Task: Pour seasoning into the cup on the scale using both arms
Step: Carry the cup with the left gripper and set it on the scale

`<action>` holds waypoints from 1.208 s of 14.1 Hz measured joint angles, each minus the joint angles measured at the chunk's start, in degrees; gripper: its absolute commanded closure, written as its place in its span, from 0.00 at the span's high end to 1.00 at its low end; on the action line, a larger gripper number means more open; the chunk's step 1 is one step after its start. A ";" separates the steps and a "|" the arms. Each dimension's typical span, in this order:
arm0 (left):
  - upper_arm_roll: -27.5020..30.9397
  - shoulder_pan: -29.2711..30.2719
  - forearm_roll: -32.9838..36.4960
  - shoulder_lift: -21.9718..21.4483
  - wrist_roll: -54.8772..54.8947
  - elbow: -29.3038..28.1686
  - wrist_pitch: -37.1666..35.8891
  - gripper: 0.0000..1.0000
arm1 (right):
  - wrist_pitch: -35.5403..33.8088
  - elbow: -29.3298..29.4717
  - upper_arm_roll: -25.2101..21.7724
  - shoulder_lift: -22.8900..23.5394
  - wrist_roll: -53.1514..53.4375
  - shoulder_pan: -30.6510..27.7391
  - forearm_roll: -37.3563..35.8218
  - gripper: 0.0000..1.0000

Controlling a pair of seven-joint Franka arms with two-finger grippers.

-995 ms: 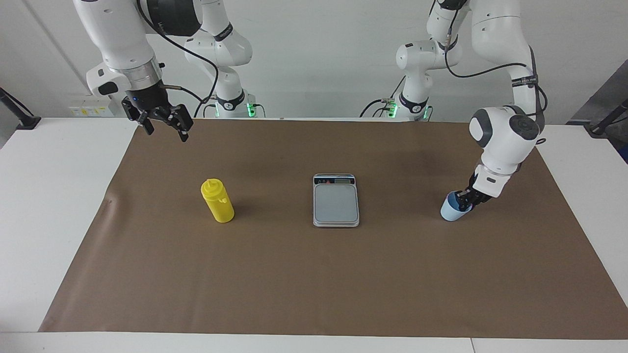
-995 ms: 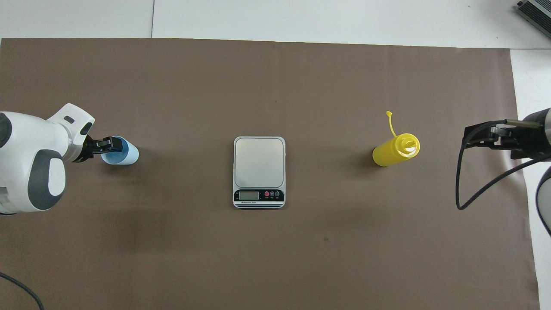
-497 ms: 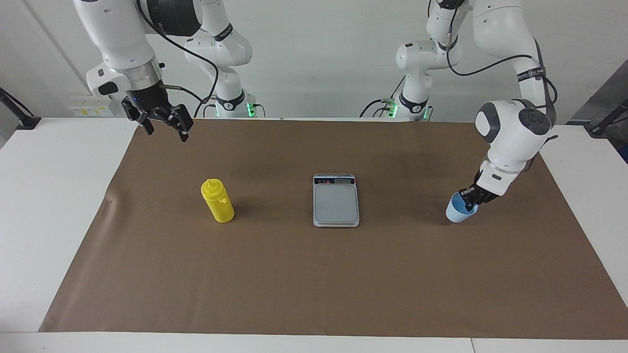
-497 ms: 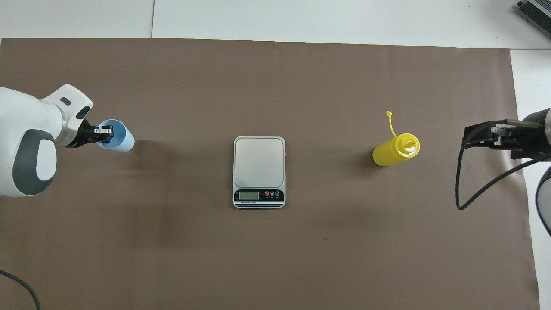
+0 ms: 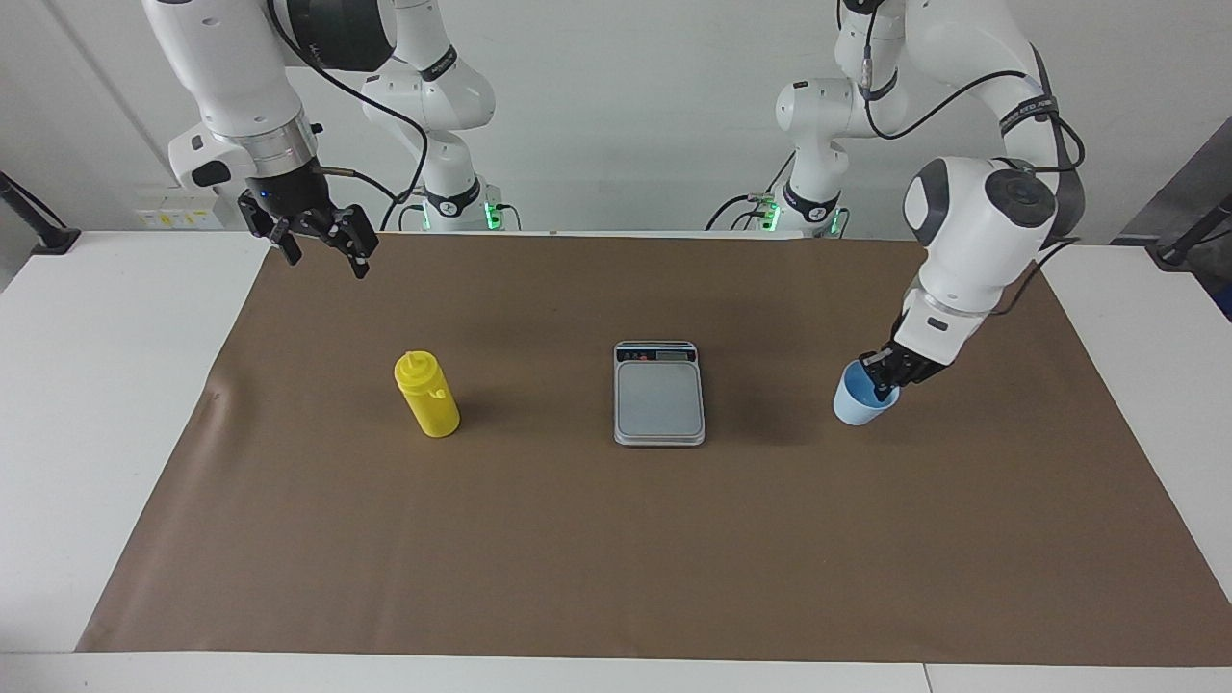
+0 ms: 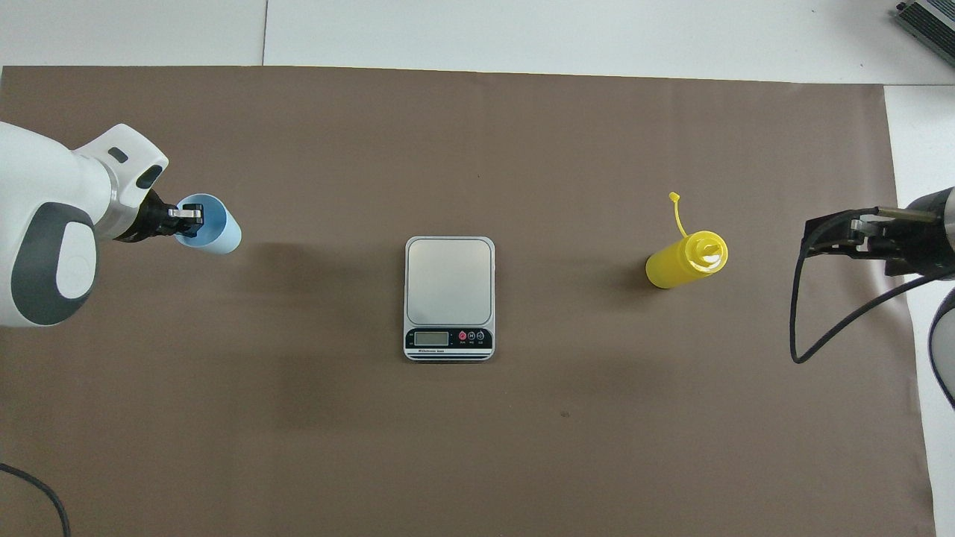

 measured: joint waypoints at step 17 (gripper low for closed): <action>-0.02 -21.51 0.80 4.74 -36.62 -2.34 12.53 0.00 | 0.00 0.00 -0.08 0.00 0.00 -0.02 0.00 1.00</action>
